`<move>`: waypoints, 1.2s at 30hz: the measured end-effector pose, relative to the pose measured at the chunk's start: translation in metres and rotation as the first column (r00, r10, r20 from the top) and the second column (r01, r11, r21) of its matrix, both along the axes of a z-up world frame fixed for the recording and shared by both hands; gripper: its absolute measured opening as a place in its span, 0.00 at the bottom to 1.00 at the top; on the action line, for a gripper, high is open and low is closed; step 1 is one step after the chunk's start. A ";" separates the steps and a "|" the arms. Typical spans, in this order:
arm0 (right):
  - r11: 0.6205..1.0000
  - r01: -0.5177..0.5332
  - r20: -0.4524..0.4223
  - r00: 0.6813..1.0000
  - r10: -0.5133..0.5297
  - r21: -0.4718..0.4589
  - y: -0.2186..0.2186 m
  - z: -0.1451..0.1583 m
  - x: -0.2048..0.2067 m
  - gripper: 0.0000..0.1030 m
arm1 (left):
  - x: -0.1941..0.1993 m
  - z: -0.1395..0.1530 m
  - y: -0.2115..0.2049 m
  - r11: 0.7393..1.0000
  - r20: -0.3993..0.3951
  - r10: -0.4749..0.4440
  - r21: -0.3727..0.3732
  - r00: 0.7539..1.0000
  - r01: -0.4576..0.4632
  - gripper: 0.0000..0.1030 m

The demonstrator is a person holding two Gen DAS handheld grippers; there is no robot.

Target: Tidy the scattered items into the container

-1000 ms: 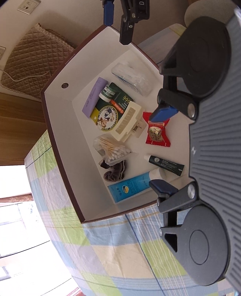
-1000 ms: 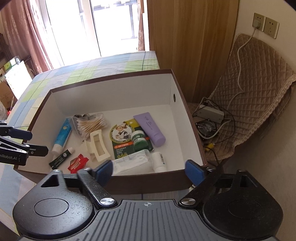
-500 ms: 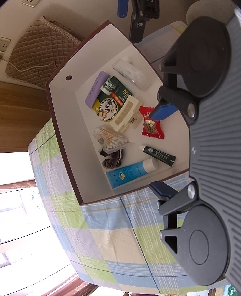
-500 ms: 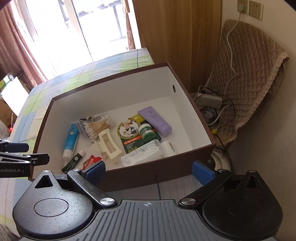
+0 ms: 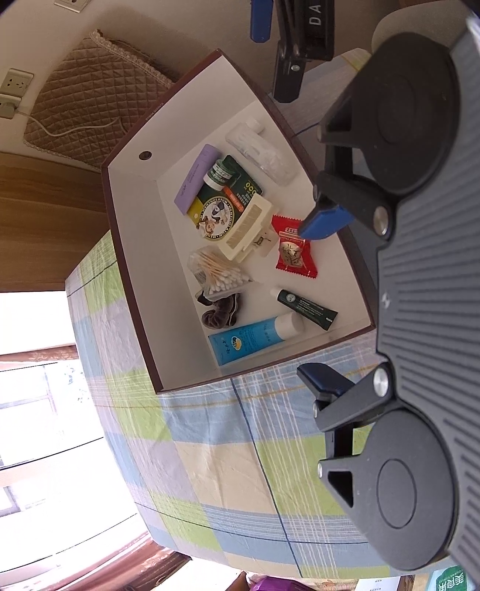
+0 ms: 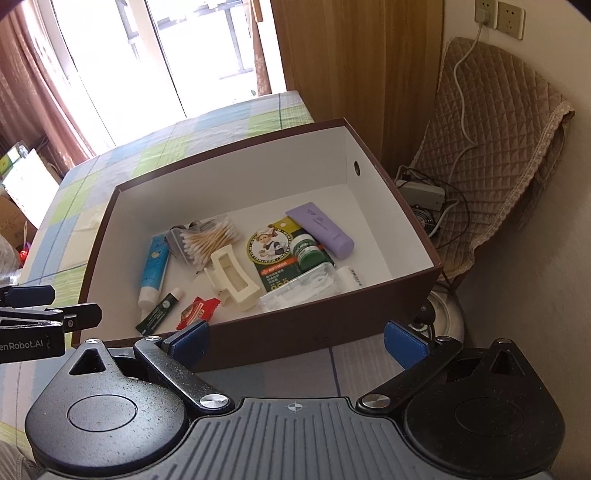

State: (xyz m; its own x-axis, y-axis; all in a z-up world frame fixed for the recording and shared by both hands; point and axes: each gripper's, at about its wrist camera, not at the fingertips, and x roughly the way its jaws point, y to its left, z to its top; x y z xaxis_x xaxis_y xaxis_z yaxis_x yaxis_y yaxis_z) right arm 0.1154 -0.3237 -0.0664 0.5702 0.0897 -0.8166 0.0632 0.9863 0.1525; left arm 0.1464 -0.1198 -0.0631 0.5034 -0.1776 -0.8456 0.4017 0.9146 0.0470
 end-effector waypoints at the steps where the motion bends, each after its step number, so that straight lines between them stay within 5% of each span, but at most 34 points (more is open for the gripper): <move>1: 1.000 0.002 0.000 1.000 -0.002 0.001 0.001 0.000 -0.002 1.00 | -0.002 0.001 0.000 1.000 0.002 -0.004 -0.002 1.000 0.004 0.68; 36: 1.000 -0.030 0.037 0.999 0.030 0.008 0.033 0.020 -0.036 1.00 | -0.044 0.028 0.013 0.998 0.056 0.035 0.050 0.998 -0.038 0.69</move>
